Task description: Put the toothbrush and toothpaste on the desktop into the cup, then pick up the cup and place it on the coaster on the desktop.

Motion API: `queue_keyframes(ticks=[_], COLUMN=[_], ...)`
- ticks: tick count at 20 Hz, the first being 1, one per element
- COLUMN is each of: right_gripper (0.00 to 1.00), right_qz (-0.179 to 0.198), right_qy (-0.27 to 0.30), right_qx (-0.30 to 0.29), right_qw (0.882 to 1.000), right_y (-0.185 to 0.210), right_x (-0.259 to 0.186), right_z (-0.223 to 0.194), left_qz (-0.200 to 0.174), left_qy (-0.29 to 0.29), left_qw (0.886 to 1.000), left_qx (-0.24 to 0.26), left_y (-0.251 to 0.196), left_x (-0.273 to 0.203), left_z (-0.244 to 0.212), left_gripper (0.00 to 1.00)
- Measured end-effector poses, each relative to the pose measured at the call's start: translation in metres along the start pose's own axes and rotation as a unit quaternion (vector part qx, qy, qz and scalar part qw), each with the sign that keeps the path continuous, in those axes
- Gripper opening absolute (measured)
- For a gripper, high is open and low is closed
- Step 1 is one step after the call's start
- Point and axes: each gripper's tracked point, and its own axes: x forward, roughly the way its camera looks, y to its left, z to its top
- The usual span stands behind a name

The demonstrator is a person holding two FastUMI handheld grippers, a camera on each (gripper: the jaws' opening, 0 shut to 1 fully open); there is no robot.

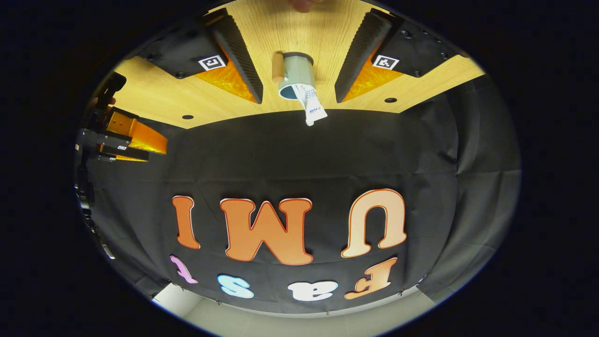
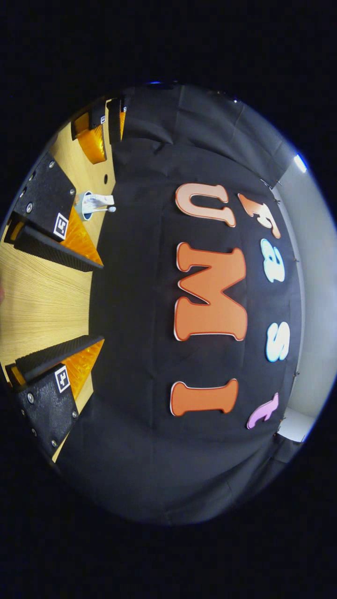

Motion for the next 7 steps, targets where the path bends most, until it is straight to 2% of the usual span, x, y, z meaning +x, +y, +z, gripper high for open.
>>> queue_keyframes(ticks=[3,4,6,7], right_gripper=[0.82,0.78,0.87,0.83], right_qz=[-0.011,-0.013,-0.018,-0.021], right_qy=[-0.008,-0.012,-0.013,-0.011], right_qx=[-0.007,-0.007,-0.008,-0.009], right_qw=[1.0,1.0,1.0,1.0], right_y=[-0.009,-0.011,-0.014,-0.016], right_x=[-0.007,-0.009,-0.011,-0.012], right_z=[0.003,0.005,0.004,0.002], left_qz=[-0.004,-0.006,-0.007,-0.006], left_qy=[-0.008,-0.013,-0.023,-0.026], left_qw=[1.0,1.0,1.0,1.0], left_qx=[-0.003,-0.006,-0.008,-0.009], left_y=[-0.005,-0.006,-0.007,-0.007], left_x=[0.0,0.0,0.0,0.0], left_z=[0.003,0.006,0.01,0.011], left_gripper=[0.98,0.98,0.98,0.98])
